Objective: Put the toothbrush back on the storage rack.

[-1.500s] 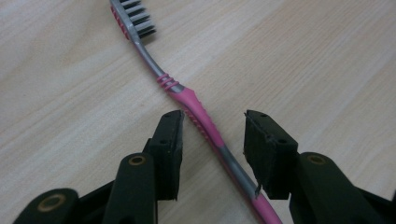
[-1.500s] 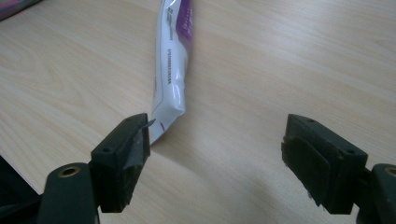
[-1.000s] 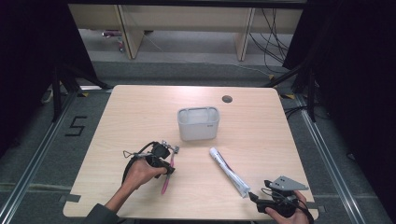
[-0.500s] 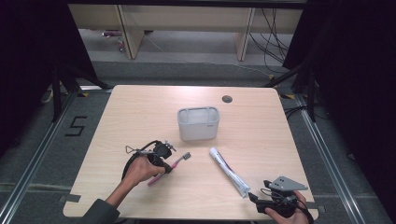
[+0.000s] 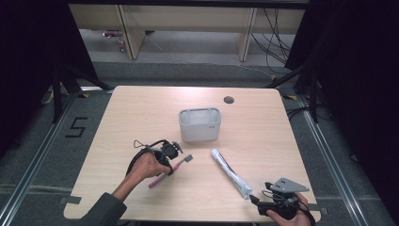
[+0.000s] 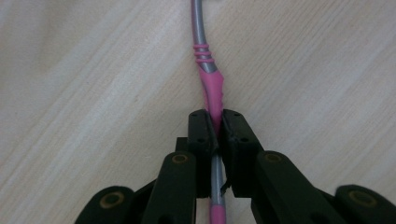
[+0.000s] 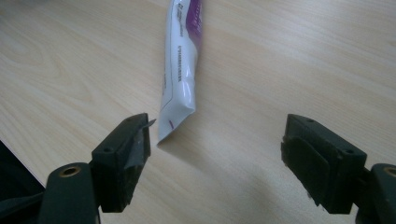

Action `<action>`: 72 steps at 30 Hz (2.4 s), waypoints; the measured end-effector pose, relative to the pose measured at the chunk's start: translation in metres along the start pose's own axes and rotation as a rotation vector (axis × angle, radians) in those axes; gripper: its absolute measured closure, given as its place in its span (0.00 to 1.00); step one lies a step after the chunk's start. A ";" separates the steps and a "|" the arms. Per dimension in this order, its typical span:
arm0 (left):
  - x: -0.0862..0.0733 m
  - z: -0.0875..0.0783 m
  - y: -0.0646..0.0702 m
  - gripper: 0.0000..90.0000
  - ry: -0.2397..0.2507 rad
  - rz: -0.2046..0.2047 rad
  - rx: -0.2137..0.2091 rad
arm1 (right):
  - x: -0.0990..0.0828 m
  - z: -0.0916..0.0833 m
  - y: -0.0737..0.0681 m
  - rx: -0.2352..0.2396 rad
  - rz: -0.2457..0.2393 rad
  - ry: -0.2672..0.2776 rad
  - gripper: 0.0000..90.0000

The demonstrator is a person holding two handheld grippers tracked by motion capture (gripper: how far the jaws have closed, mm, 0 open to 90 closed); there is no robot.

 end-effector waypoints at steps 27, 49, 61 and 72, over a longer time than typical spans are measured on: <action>0.002 -0.032 0.000 0.92 0.117 0.021 -0.060 | 0.001 0.000 0.000 0.005 0.011 -0.009 0.27; 0.008 -0.075 -0.007 0.92 0.546 -0.066 -0.165 | 0.000 0.000 0.000 0.003 0.032 -0.015 0.27; 0.014 -0.094 -0.015 0.92 0.727 -0.143 -0.182 | 0.000 0.001 0.002 -0.005 0.008 -0.014 0.27; 0.029 -0.107 -0.021 0.92 0.848 -0.235 -0.184 | 0.000 0.001 0.003 0.003 0.008 -0.009 0.27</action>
Point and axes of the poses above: each handheld gripper's, and its own axes: z roughly forward along the jaws, x roughly out of its top, y roughly to its right, the point moved 3 cm from there along z, roughly forward along the jaws, and after that the axes turned 10 degrees about -z, right-handed, at the moved point
